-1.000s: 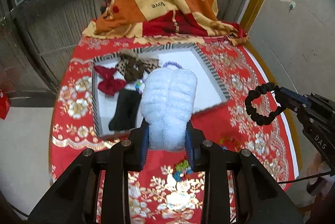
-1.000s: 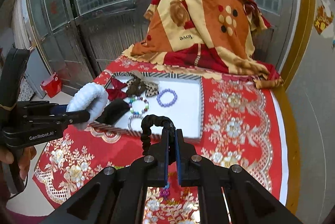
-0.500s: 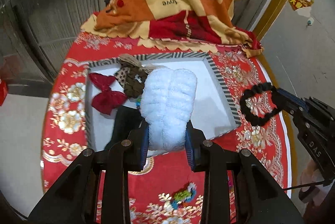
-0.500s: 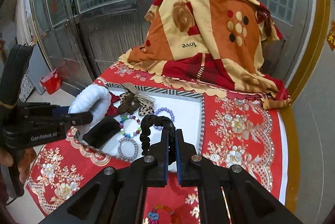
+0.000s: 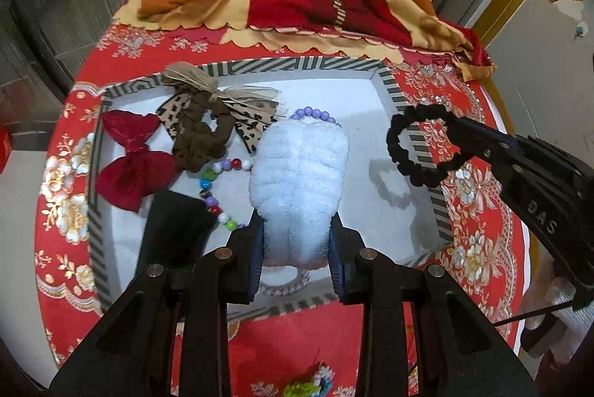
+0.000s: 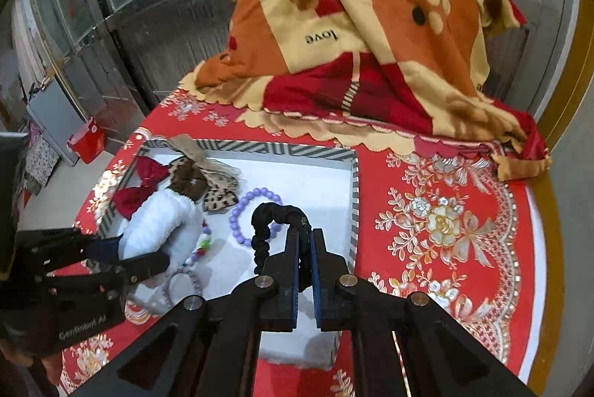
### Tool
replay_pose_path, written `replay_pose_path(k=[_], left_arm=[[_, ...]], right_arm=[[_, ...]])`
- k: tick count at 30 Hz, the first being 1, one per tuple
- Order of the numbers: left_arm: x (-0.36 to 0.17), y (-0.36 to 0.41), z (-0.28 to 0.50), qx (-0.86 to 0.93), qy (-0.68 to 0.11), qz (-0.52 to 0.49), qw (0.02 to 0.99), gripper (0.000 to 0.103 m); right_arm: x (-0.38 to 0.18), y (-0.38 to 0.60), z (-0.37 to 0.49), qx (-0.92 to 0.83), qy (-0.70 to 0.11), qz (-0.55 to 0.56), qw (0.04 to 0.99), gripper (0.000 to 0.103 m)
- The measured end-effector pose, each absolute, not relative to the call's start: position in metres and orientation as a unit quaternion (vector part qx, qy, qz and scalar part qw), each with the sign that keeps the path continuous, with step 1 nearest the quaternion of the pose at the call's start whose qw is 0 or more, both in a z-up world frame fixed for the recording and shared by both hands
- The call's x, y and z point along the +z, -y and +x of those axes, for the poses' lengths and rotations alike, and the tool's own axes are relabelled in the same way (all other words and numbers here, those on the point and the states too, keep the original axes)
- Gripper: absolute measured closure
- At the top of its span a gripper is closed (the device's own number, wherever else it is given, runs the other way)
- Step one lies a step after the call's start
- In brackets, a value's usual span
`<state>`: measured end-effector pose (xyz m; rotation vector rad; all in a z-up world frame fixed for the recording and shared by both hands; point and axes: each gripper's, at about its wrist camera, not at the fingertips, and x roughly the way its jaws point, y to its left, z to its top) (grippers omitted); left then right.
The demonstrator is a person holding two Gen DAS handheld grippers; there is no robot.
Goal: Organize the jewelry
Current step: 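Carry the white and black scrunchies into the tray and open both tools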
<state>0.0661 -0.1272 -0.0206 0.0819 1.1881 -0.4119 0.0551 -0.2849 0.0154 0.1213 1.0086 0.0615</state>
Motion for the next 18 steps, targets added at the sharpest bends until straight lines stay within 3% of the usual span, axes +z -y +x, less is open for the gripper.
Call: replay_pose_path(k=[18], left_arm=[[-0.068, 0.148, 0.092, -0.170, -0.590, 0.029, 0.789, 0.074]], right_arm=[[-0.049, 0.291, 0.135, 0.011, -0.510, 0.047, 0.859, 0.098]])
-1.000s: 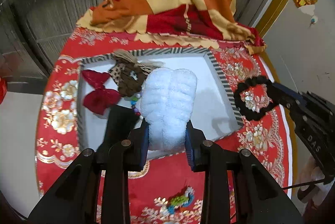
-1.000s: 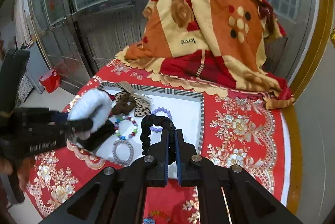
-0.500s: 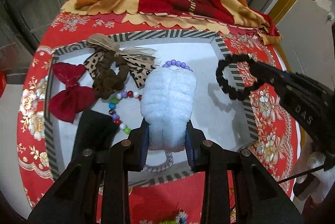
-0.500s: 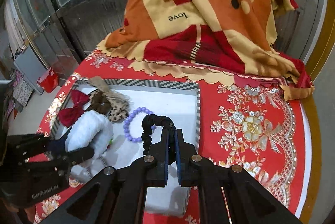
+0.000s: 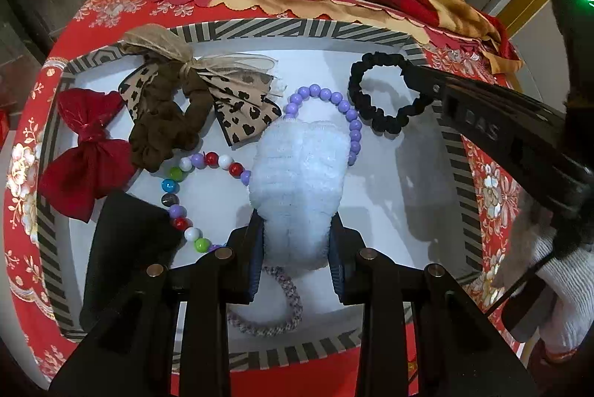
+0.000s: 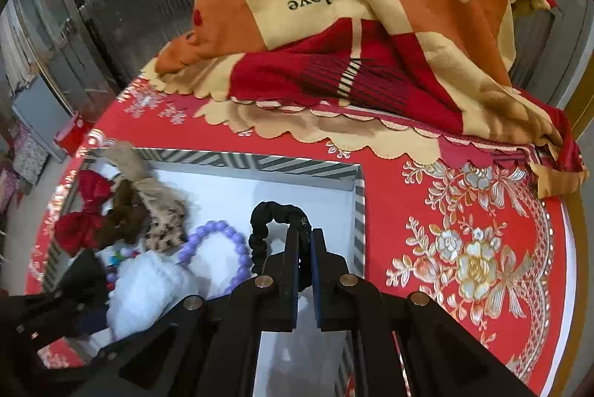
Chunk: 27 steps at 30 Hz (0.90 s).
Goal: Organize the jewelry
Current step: 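Carry the white and black scrunchies into the tray and open both tools, then lift both tools out of the tray back over the remaining jewelry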
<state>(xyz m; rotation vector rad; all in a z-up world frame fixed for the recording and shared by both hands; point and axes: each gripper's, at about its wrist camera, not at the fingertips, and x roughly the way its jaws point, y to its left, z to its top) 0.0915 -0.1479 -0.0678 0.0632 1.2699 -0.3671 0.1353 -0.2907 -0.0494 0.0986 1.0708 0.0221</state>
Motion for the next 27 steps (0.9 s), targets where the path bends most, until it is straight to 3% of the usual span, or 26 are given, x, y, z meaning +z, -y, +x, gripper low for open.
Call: replay_pose_path(k=[3, 7, 9, 11, 13, 27], left_arm=[[-0.071, 0.149, 0.092, -0.170, -0.588, 0.028, 0.790, 0.073], [-0.073, 0.150, 0.093, -0.169, -0.587, 0.027, 0.791, 0.061], [-0.072, 0.150, 0.093, -0.165, -0.583, 0.027, 0.795, 0.049], [-0.069, 0.147, 0.092, -0.165, -0.577, 0.018, 0.800, 0.041], [-0.064, 0.145, 0.090, -0.165, -0.574, 0.015, 0.802, 0.036], [-0.015, 0.103, 0.040, -0.135, -0.527, 0.032, 0.839, 0.036]], right_arm=[[-0.060, 0.295, 0.142, 0.004, -0.519, 0.050, 0.853, 0.098], [-0.069, 0.296, 0.144, 0.011, -0.526, 0.050, 0.849, 0.097], [-0.068, 0.299, 0.141, 0.008, -0.520, 0.057, 0.852, 0.090], [-0.063, 0.300, 0.136, 0.021, -0.514, 0.074, 0.854, 0.072], [-0.056, 0.298, 0.131, 0.024, -0.508, 0.071, 0.858, 0.068], [0.022, 0.288, 0.019, 0.002, -0.441, 0.075, 0.894, 0.068]])
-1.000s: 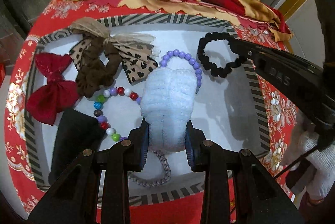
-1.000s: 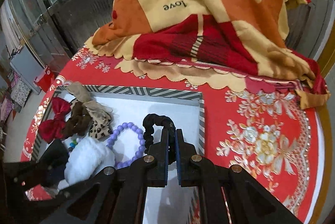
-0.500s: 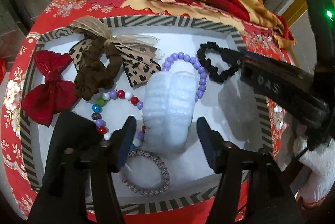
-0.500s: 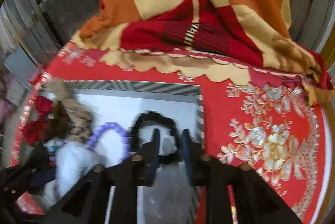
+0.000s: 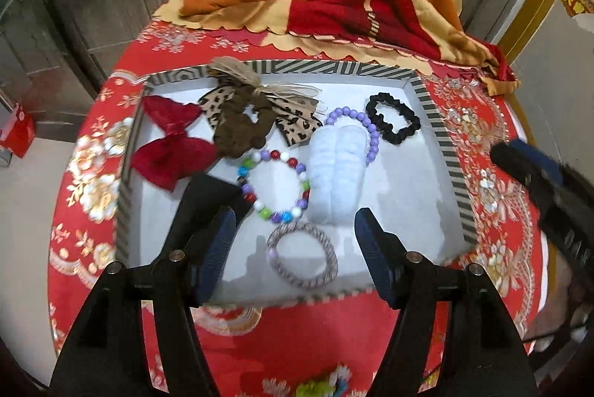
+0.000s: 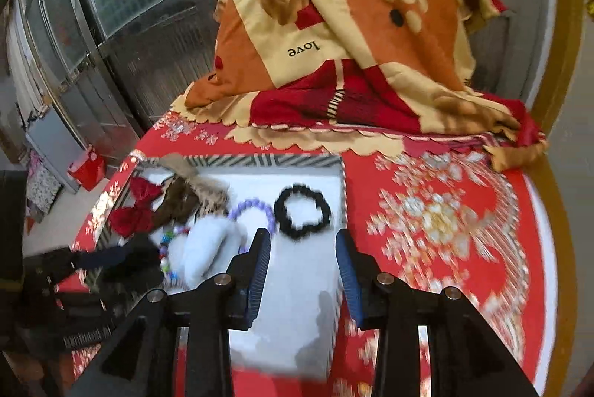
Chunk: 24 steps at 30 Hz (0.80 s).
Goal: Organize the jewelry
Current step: 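Lift both tools out of the tray back over the remaining jewelry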
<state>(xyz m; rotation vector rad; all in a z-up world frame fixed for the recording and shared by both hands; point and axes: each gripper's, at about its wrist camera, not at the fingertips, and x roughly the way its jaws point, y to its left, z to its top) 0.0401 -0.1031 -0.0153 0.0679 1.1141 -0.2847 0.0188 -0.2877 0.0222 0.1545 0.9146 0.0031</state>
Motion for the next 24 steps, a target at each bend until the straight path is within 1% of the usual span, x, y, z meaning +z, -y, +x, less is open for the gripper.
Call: replay_pose_path(k=[12, 24], left_arm=[[0.021, 0.069, -0.029, -0.138, -0.487, 0.044, 0.861, 0.036], [0.041, 0.042, -0.081, -0.150, -0.462, 0.051, 0.872, 0.036]], right_arm=[[0.051, 0.239, -0.083, 0.003, -0.447, 0.079, 0.891, 0.068], [0.069, 0.202, -0.141, -0.002, -0.439, 0.077, 0.895, 0.068]])
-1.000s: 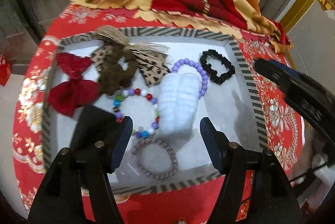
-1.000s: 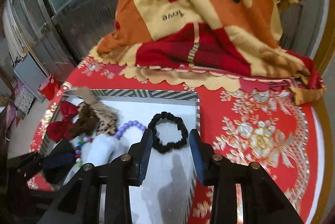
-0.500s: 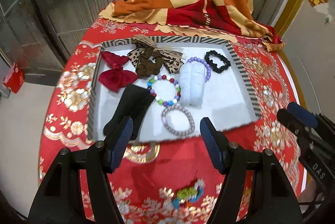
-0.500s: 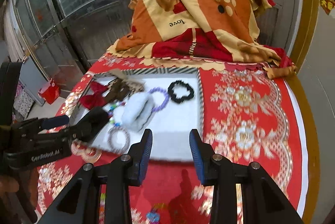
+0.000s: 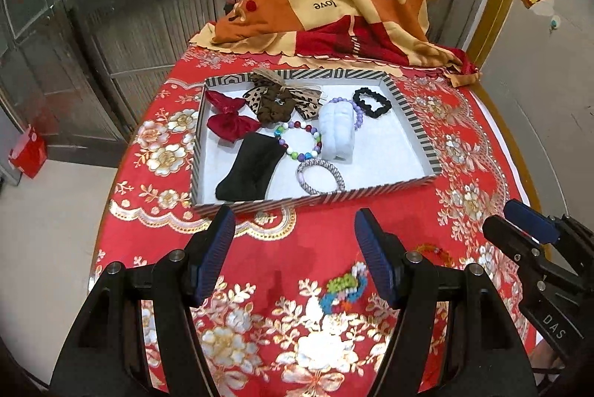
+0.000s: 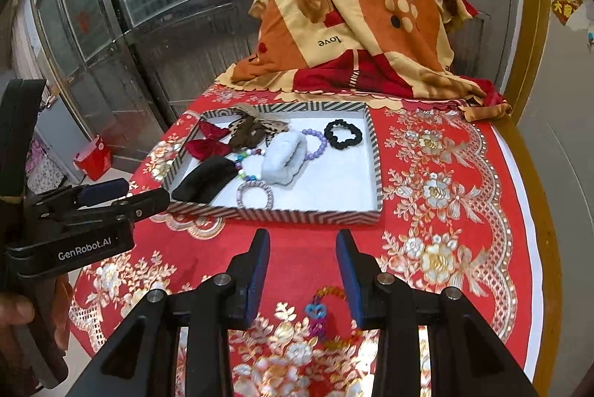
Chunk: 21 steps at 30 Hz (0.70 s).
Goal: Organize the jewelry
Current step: 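Lift both tools out of the tray back over the remaining jewelry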
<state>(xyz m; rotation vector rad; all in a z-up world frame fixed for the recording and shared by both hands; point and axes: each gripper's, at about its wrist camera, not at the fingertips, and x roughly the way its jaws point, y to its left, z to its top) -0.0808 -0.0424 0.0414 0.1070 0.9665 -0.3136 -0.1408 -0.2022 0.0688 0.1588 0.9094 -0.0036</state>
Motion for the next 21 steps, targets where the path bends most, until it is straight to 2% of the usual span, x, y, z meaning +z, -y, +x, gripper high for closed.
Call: replay_pose_path(k=[21], left_arm=[[0.049, 0.025, -0.109, -0.176, -0.460, 0.054, 0.868, 0.036]], right_arm=[[0.070, 0.190, -0.181, -0.026, -0.439, 0.080, 0.894, 0.064]])
